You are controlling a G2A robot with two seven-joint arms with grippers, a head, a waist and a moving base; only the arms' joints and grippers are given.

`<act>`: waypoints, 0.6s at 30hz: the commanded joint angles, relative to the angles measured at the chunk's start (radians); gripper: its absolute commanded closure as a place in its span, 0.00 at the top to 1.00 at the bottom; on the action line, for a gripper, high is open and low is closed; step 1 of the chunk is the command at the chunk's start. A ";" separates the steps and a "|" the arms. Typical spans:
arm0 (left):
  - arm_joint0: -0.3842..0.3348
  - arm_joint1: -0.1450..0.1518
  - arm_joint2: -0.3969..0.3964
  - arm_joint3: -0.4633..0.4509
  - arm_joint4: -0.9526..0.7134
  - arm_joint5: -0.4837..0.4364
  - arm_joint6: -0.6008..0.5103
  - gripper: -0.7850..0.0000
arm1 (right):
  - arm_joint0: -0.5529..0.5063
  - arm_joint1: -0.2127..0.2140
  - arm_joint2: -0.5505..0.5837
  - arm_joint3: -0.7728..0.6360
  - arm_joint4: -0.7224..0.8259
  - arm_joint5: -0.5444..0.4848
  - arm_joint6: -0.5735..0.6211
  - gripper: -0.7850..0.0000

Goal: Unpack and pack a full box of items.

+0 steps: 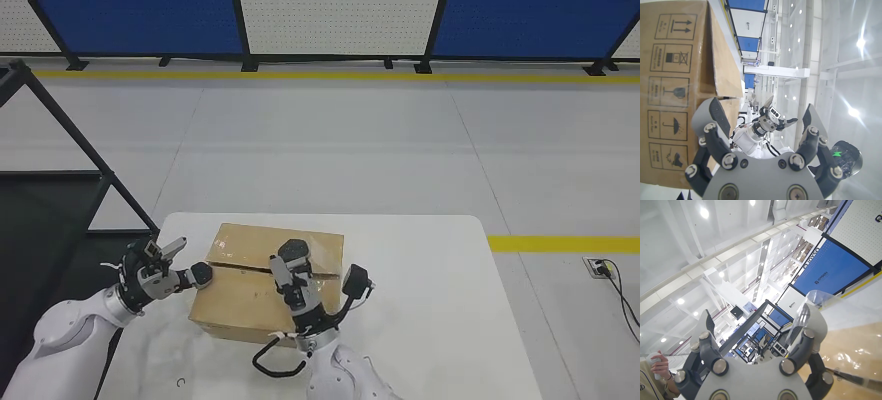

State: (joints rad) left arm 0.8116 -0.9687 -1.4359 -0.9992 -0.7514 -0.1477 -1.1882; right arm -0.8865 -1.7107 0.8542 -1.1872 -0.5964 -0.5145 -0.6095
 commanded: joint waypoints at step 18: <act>0.080 0.009 -0.058 -0.026 -0.055 -0.031 -0.033 1.00 | 0.090 -0.068 -0.055 0.121 -0.045 0.090 -0.034 1.00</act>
State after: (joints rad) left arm 0.8865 -0.9597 -1.4905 -1.0232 -0.8031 -0.1779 -1.2211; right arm -0.8018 -1.7745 0.8017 -1.0733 -0.6425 -0.4300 -0.6406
